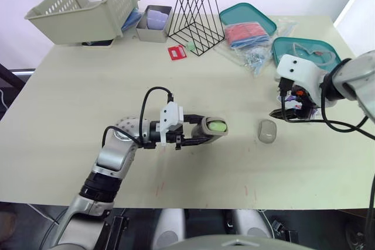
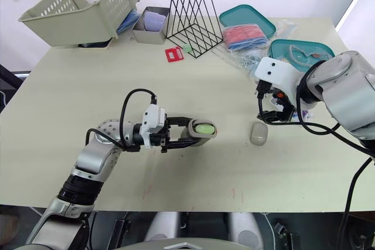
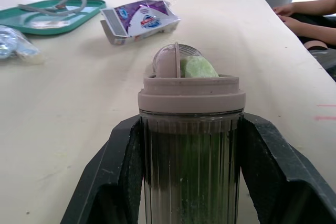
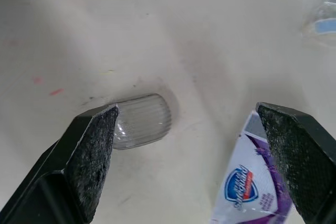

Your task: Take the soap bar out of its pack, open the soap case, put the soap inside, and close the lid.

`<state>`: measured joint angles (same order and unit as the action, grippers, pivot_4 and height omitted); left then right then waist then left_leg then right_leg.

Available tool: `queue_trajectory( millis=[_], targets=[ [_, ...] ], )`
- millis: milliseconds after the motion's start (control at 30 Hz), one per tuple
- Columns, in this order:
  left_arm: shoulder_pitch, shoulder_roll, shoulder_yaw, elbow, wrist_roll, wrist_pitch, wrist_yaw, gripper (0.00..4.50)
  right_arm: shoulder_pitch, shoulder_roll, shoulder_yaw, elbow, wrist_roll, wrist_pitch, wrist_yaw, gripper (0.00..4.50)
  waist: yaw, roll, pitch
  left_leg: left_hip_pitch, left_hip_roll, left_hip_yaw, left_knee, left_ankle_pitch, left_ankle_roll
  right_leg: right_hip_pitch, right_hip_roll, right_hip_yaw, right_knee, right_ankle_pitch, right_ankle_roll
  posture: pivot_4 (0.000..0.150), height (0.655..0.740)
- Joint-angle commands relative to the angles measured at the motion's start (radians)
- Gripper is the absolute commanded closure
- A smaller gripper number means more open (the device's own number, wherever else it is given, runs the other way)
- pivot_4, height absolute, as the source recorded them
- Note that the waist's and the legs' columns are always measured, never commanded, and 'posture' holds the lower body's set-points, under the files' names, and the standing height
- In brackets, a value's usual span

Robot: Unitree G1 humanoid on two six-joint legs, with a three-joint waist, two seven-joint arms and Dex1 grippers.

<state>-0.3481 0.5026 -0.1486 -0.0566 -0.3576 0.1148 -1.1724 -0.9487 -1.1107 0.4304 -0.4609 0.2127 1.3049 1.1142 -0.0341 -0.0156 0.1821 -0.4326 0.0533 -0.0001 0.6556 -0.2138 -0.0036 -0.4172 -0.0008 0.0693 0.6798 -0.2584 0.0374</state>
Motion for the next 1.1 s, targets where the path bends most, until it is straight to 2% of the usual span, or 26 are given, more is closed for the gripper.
queue_trajectory(
  millis=[33,333,567,900,1100],
  targets=[
    [-0.002,-0.031,0.054,-0.013,-0.065,-0.059,-0.007,2.08,0.018,-0.039,-0.029,-0.03,0.009,-0.019,-0.013,0.09,0.0,0.0,0.0,0.0,0.0,0.0,0.0,0.0,0.0,0.0,0.0,0.0,0.0,0.0,0.0,0.15,0.74],
    [0.014,-0.176,0.083,0.057,-0.077,-0.246,0.019,2.08,0.018,-0.049,-0.023,-0.003,0.064,0.083,-0.041,0.09,-0.001,0.0,0.0,0.001,0.0,0.0,0.0,0.0,0.0,0.001,0.0,0.0,0.0,0.0,0.0,0.15,0.74],
    [0.031,-0.303,0.061,0.274,-0.032,-0.431,0.011,2.08,0.019,-0.018,-0.017,-0.002,0.132,0.192,-0.08,0.09,-0.001,0.0,0.0,0.001,0.0,0.0,0.0,0.0,0.0,0.001,0.0,0.0,0.0,0.0,0.0,0.15,0.74],
    [0.043,-0.277,0.062,0.379,0.002,-0.495,-0.016,2.08,0.053,0.043,-0.02,0.022,0.199,0.27,-0.174,0.09,-0.005,0.002,-0.001,0.002,0.0,0.0,0.0,0.0,0.0,0.001,0.0,0.0,0.0,0.0,0.0,0.15,0.74],
    [0.049,-0.268,0.064,0.37,0.006,-0.509,-0.014,2.08,0.031,0.105,-0.025,0.088,0.241,0.31,-0.224,0.09,-0.009,0.003,-0.002,0.003,0.001,-0.001,0.0,0.0,0.0,0.002,0.003,0.0,0.002,0.0,0.0,0.15,0.74]
  ],
)
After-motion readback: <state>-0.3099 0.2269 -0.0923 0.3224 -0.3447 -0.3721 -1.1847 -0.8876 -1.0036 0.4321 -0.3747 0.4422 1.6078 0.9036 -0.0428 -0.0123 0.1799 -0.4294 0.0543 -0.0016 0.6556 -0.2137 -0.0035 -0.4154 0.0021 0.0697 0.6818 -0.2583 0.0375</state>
